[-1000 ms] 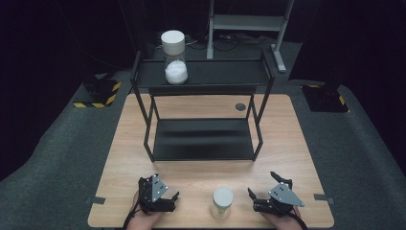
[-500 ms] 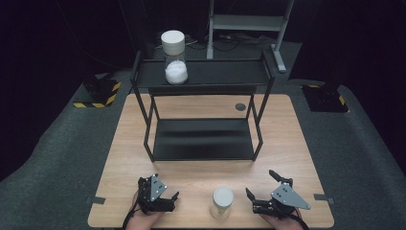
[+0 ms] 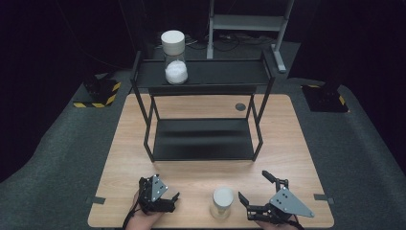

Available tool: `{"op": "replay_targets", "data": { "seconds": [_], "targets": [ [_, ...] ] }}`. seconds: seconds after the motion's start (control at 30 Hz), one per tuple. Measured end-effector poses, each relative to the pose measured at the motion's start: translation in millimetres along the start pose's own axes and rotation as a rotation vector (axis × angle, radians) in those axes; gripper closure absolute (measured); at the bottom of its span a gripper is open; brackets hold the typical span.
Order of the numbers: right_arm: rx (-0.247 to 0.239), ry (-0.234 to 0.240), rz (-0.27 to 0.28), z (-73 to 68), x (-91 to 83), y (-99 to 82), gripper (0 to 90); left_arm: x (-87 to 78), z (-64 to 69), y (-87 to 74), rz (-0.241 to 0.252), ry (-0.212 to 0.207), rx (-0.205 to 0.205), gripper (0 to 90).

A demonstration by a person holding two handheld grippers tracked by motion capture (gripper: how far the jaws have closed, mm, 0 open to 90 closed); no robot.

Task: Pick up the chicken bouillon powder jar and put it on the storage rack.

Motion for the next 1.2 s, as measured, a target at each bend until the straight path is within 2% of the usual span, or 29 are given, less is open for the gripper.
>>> {"op": "replay_targets", "data": {
  "seconds": [0.23,0.53,0.9,1.2],
  "targets": [
    [0.003,0.052,0.008,-12.5,2.1,1.4,0.0,-0.1,-0.4,-0.4,0.004,-0.001,-0.009,0.9],
    [-0.002,0.11,-0.014,-25.8,10.6,-6.0,0.0,-0.2,-0.2,-0.5,0.006,-0.002,-0.006,0.9],
    [-0.004,0.149,-0.059,-34.9,19.2,-19.1,0.0,-0.3,-0.2,-0.6,0.007,-0.004,-0.005,1.0],
    [-0.003,0.168,-0.094,-36.5,26.4,-30.6,0.0,-0.5,0.2,-0.5,0.008,-0.002,-0.001,0.9]
  ]
}}
Point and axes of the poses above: each handheld gripper's, and its own axes: x roughly forward along the jaws, y roughly out of its top, z roughly to its right, the point moved 10 cm from there along x, roughly forward along the jaws, and after that the axes turned 14 degrees about x, right-handed, at the moved point
